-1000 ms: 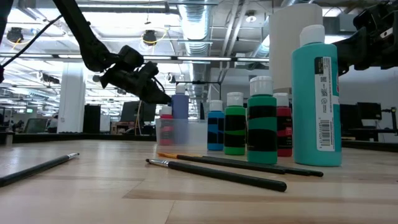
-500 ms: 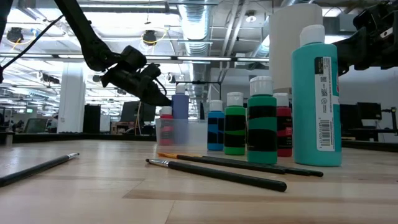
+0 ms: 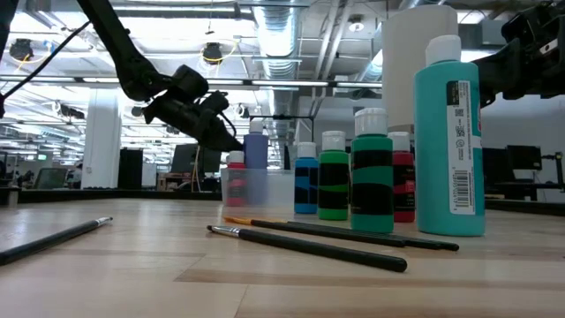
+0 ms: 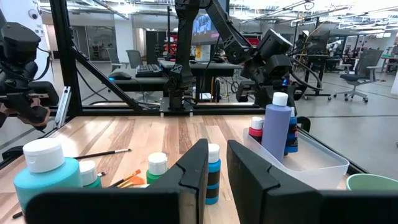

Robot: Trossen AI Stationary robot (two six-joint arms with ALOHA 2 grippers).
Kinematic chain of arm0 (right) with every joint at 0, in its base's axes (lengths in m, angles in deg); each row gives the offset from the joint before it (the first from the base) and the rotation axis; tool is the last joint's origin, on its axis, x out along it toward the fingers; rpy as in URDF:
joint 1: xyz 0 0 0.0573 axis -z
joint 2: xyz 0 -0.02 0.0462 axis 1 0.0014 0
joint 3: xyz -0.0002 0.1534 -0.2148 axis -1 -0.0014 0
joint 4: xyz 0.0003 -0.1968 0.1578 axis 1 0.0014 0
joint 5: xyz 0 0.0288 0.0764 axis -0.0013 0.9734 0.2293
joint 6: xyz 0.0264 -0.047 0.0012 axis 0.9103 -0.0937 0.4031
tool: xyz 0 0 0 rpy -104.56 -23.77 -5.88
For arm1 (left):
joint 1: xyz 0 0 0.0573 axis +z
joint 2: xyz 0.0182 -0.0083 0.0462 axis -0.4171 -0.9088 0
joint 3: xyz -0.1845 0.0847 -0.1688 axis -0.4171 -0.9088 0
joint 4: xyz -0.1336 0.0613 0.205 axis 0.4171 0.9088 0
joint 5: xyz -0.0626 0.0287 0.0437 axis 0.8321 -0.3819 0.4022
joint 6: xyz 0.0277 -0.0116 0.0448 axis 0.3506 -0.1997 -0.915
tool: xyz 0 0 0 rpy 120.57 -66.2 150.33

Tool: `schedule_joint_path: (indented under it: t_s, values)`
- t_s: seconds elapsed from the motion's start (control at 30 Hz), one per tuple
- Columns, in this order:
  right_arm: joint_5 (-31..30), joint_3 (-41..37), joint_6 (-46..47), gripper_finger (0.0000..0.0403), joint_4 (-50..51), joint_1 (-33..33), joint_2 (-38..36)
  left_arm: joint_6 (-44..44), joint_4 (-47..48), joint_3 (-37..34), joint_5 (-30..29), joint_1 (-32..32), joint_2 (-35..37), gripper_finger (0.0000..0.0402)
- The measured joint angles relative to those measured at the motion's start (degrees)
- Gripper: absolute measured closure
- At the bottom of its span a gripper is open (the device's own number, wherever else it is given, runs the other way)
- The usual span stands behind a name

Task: Pick & Place Paint Supplies
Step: Put the small bottom blue paint bottle into the transparent bin

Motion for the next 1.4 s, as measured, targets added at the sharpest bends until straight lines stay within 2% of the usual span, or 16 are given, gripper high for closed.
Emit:
schedule_joint_path:
  t_s: [0.67, 1.1, 1.4]
  values:
    - [0.0, 0.01, -0.02, 0.0349, 0.01, 0.0, 0.0, -0.68, 1.5, 0.02, -0.42, -0.28, 0.09, 0.0276]
    - [0.0, 0.01, -0.02, 0.0349, 0.0, -0.02, -0.01, -0.7, 1.7, 0.07, -1.66, -0.9, 0.09, 0.0232]
    - [0.0, 0.01, -0.01, 0.0349, 0.01, -0.02, -0.01, -0.01, 2.24, -0.04, -2.28, -1.41, 2.72, 0.0231]
